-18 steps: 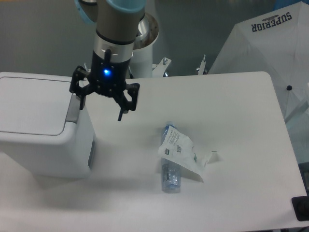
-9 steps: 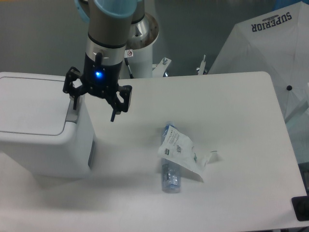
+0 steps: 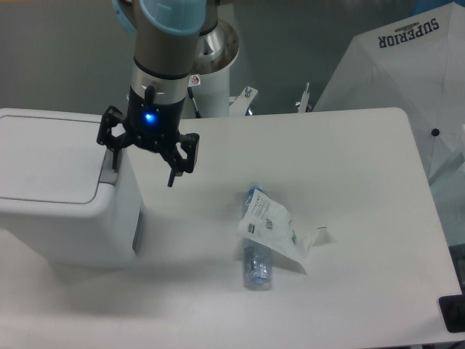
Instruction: Open the trash can
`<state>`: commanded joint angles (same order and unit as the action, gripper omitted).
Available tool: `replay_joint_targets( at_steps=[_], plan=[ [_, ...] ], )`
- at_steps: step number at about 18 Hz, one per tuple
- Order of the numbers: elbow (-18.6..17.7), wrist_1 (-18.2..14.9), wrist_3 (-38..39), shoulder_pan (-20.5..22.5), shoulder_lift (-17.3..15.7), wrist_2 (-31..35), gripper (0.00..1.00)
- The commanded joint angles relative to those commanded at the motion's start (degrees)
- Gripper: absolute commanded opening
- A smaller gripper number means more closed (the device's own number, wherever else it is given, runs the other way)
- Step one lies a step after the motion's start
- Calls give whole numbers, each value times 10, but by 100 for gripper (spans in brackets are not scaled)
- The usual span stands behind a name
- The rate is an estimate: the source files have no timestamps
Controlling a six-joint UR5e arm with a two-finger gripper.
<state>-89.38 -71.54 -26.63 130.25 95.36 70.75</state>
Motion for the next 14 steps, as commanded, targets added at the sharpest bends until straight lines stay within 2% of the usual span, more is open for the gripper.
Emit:
replay_joint_targets(
  at_steps=[14],
  plan=[
    [3,6,0,1,1,0,100]
  ],
)
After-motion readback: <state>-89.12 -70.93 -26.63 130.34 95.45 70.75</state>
